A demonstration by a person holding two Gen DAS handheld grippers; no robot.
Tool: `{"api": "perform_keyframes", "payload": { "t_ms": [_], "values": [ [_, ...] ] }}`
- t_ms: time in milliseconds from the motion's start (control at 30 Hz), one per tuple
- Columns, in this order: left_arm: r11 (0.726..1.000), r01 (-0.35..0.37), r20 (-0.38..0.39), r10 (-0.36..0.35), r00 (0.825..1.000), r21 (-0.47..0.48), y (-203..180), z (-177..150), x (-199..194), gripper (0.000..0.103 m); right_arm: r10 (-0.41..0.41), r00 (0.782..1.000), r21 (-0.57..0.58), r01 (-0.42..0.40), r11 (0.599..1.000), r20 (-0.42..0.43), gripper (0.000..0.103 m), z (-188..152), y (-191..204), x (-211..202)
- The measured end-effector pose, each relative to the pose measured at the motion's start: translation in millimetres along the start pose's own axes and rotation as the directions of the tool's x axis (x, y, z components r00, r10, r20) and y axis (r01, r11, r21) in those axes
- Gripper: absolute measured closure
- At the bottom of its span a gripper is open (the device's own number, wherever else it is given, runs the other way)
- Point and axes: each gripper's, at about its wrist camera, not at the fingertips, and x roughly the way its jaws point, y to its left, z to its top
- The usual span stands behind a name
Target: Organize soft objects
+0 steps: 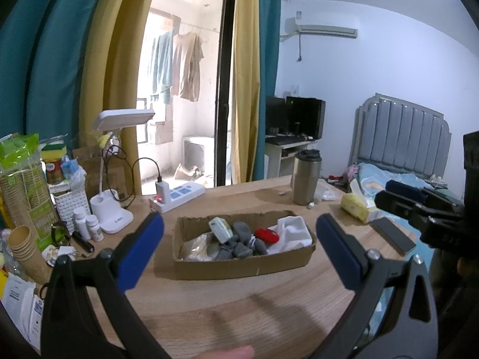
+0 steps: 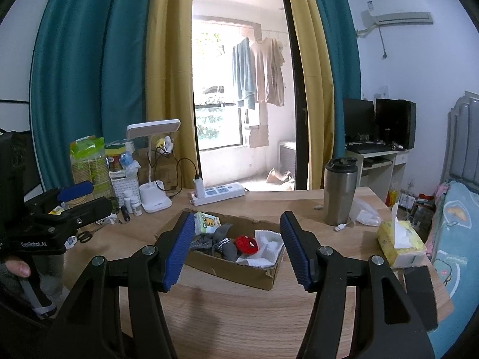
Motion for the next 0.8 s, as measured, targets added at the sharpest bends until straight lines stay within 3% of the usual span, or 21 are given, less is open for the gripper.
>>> {"api": "perform_keyframes", "payload": {
  "t_ms": [800],
  "values": [
    [1.0,-0.003,-0.012,0.004,1.0,0.016,-1.4,-1.4,-1.2,0.0,0.002,1.0,0.0,-0.002,1.0,-0.002,0.04,-0.9,1.9,2.8]
  ]
}}
